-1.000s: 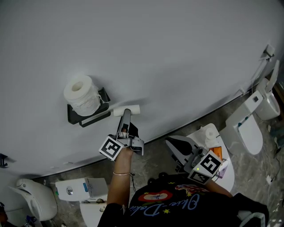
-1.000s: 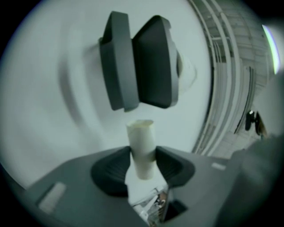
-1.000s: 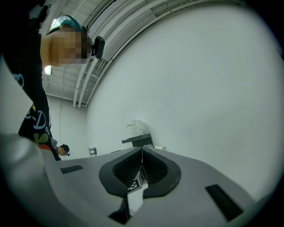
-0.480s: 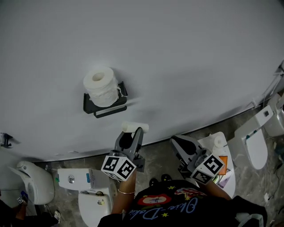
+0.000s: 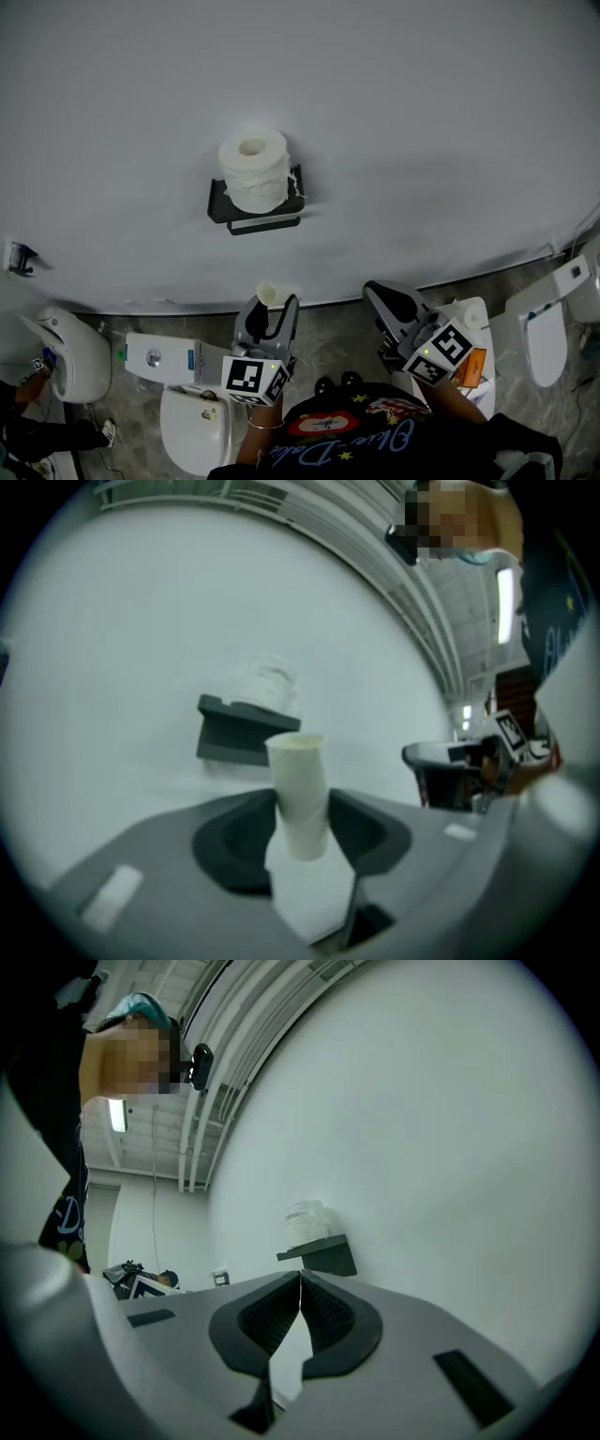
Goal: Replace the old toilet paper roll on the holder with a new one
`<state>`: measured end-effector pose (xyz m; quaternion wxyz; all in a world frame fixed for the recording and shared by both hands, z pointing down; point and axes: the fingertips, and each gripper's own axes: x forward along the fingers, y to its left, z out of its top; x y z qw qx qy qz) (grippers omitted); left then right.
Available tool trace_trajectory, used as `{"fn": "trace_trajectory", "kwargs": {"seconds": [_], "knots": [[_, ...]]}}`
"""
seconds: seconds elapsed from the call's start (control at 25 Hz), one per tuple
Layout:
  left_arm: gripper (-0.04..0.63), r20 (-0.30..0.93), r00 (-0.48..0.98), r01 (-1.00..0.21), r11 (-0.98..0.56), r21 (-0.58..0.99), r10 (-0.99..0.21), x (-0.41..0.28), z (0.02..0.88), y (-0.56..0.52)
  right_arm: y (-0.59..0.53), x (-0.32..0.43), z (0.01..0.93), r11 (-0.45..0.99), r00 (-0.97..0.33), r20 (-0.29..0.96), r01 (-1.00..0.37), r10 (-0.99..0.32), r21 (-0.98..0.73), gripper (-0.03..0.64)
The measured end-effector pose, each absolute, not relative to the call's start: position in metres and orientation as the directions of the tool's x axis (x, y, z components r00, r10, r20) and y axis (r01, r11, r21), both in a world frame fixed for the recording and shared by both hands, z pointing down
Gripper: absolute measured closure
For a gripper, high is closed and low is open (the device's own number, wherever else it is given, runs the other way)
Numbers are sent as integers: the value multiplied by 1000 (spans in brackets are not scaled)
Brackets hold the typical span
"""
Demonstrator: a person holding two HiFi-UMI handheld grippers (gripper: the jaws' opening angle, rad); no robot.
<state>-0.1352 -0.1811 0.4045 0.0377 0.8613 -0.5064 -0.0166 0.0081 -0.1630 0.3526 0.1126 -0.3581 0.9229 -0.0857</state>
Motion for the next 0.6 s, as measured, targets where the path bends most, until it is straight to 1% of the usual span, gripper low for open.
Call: {"fn": "trace_trajectory", "kwargs": {"seconds": [0.32,0.48,0.6], "knots": [[419,2,495,-868,-494,48,-869,-138,399,-180,-170,-2,348,766,-753,-153,-610,-640,-202,604],[419,-12,492,-868,-491,69,-871,-139,397,-179,-174,-4,341,786,-770,-162,-595,-617,-165,604],[419,-16,488,-871,-488,66,-873,-140,394,-179,-175,-15,318,838,-816,-192,-539,-545,-85,604]]}}
